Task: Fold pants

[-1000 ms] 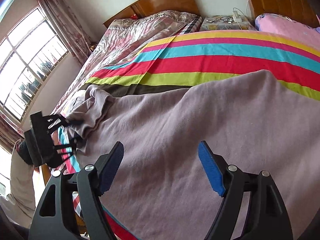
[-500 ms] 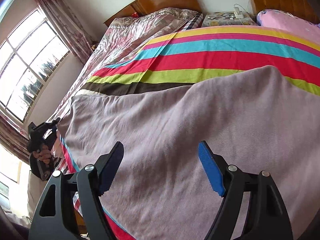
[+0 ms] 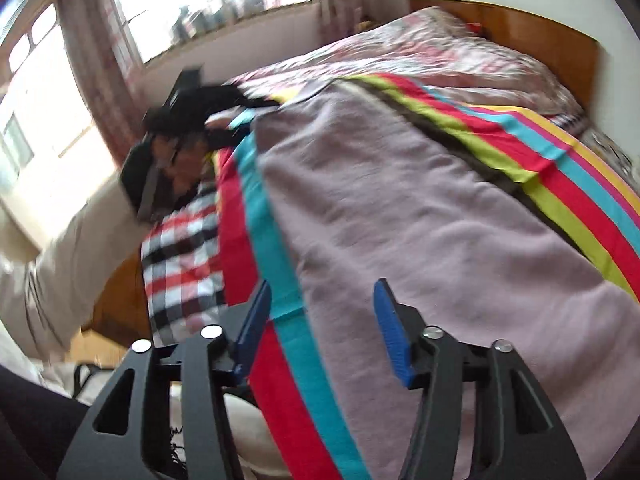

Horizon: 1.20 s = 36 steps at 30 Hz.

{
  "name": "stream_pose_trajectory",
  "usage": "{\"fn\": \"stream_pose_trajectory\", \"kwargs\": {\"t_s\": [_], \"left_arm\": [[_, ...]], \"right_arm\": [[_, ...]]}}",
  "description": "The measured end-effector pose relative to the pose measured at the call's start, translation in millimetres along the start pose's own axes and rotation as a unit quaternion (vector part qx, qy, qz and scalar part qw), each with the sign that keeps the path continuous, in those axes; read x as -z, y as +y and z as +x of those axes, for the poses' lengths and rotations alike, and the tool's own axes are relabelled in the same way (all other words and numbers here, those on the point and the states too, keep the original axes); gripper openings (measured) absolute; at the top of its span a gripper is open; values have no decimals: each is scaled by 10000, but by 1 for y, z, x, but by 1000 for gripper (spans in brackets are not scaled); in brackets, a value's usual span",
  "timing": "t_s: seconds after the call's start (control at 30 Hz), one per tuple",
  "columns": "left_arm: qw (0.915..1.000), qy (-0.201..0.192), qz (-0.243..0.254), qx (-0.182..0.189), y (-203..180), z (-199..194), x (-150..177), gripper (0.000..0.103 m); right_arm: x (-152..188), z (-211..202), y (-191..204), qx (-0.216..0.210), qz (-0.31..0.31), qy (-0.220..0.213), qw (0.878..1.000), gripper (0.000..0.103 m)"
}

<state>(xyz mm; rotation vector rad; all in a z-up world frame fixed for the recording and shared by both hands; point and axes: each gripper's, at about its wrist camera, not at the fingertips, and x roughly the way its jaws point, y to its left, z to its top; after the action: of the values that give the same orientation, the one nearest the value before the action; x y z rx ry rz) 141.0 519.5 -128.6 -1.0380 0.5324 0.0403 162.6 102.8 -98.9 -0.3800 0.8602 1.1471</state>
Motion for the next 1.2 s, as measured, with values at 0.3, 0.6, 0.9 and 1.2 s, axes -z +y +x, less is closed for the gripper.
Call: {"fn": "stream_pose_trajectory", "kwargs": {"t_s": [0.3, 0.6, 0.9, 1.2], "left_arm": [[9995, -47, 290, -115, -11, -7, -9, 10], [9971, 93, 357, -660, 13, 4, -8, 14], [9705, -850, 1722, -1455, -59, -36, -7, 73], [9166, 941, 3809, -774, -175, 85, 77, 75]], "right_arm": [[19, 33, 16, 726, -718, 530, 9934, 9], [20, 32, 3, 424, -504, 725, 9952, 41], [6, -51, -92, 609, 397, -493, 9961, 62], [5, -52, -229, 1144, 702, 53, 9909, 46]]}}
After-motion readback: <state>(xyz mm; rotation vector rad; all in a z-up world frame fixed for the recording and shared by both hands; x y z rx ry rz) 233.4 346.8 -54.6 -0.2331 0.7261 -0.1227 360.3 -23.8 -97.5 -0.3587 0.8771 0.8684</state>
